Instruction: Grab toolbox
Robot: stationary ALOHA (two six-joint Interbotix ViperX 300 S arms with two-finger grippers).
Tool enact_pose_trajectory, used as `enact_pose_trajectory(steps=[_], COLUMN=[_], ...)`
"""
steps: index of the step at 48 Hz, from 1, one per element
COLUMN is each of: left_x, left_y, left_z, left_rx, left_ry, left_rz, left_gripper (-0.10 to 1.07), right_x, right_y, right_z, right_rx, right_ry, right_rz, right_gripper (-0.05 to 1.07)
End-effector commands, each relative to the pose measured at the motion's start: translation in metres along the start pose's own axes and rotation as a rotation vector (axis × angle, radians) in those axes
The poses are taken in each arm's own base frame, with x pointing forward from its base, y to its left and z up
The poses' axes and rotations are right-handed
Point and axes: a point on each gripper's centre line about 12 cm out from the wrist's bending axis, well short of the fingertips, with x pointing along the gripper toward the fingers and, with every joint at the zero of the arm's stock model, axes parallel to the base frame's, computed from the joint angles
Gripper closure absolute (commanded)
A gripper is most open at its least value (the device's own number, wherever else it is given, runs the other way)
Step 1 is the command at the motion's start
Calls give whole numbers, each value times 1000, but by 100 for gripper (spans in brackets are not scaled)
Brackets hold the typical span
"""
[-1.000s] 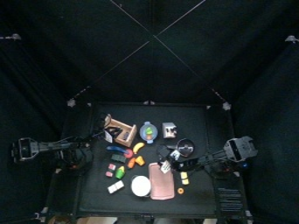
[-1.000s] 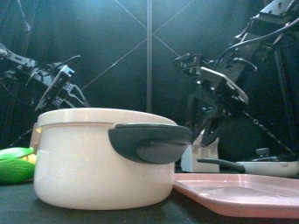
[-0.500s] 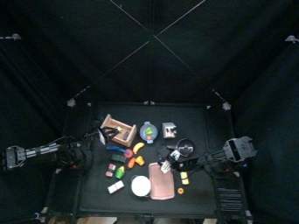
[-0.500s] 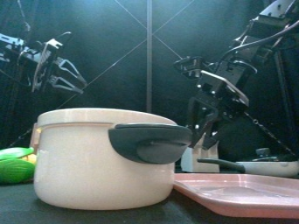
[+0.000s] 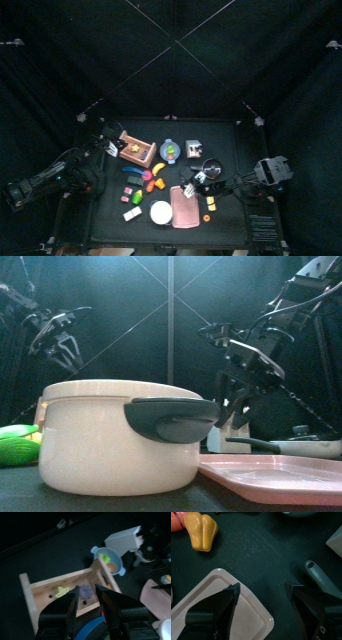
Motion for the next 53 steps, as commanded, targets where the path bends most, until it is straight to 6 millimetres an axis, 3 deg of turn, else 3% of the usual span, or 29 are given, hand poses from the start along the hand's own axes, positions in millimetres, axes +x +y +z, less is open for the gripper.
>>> enact_pose_trajectory(steps=[1,13,35,53], left_x=[5,17,-1,10], left_y=[10,33,26,36], left_z=[-4,-26,3,-22], left_rx=[15,-7,70,67], left_ry=[13,29,-91,-11], left_rz=[45,125,123,153], left_gripper=[24,24,24,24], right_x=[-6,-4,-3,0], right_y=[4,6,5,5], right_z=[11,11,11,11], right_rx=[25,25,25,23], right_ry=[-23,-19,-18,-12], right_rz=[23,25,25,26], right_gripper=[3,3,3,3])
